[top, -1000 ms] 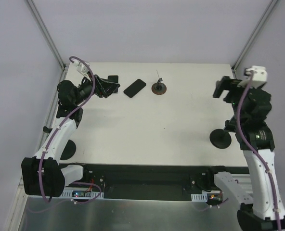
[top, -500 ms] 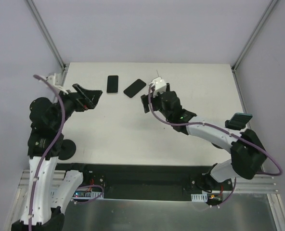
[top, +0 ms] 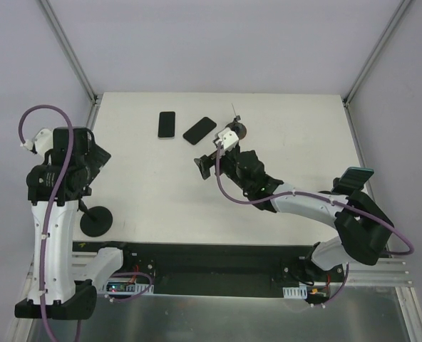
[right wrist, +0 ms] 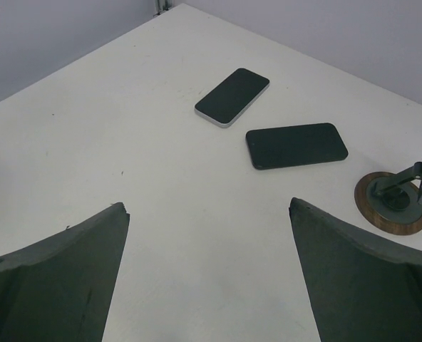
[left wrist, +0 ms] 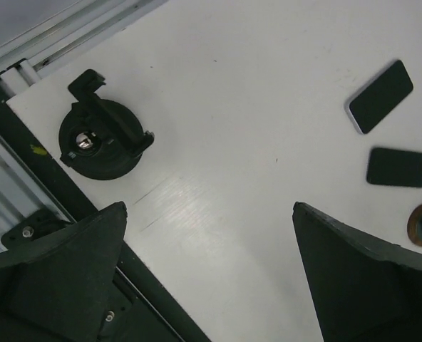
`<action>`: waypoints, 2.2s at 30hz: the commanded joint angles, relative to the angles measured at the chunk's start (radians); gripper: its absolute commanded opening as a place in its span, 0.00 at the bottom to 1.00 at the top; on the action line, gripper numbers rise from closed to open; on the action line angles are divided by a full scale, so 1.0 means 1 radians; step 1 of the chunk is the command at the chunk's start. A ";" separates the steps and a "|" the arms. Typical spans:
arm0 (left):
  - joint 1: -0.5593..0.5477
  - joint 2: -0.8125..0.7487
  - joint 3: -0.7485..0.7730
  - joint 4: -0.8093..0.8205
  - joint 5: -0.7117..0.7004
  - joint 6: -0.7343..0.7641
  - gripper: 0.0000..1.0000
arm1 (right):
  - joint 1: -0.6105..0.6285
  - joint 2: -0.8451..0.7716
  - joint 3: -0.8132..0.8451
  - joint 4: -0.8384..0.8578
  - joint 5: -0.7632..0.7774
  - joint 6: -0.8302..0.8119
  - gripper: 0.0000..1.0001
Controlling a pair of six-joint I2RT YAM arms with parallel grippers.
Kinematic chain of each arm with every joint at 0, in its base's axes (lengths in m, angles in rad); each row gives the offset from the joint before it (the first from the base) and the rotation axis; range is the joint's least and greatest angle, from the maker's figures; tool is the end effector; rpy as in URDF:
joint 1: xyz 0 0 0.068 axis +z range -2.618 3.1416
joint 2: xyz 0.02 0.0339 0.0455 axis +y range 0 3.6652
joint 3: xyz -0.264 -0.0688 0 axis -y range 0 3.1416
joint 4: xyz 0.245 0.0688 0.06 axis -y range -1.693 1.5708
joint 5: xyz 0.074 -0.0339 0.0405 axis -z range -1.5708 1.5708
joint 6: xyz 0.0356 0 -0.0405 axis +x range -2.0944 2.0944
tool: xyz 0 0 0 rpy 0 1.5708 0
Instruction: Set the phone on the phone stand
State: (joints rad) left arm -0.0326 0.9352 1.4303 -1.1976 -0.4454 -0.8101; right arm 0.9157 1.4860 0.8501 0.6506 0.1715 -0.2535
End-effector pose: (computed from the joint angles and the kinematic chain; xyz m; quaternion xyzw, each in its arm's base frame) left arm 0.1318 0.0110 0.4266 -0.4213 0.7836 0.0151 0.4563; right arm 0.2116 0.2655 0.2809 -0.3351 0.6168 0.1739 0.6907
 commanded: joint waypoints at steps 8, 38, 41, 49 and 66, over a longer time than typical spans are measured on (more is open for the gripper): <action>0.426 0.117 0.012 -0.127 0.094 -0.212 0.99 | -0.001 -0.124 -0.048 0.116 0.048 -0.079 0.97; 0.724 0.128 -0.324 0.113 0.479 -0.379 0.68 | -0.001 -0.110 -0.056 0.146 0.029 -0.081 0.96; 0.724 0.140 -0.324 0.115 0.471 -0.374 0.57 | -0.001 -0.110 -0.054 0.146 0.029 -0.081 0.97; 0.721 0.148 -0.311 0.176 0.505 -0.233 0.02 | -0.001 -0.115 -0.062 0.149 0.045 -0.090 0.97; 0.094 0.247 -0.159 0.410 0.740 0.491 0.00 | -0.031 -0.107 -0.075 0.152 0.079 -0.099 0.97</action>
State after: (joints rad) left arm 0.1909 1.2083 1.2270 -0.9134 0.1059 -0.5770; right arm 0.8913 1.3930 0.7849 0.7307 0.2291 -0.3386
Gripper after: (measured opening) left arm 0.238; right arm 0.967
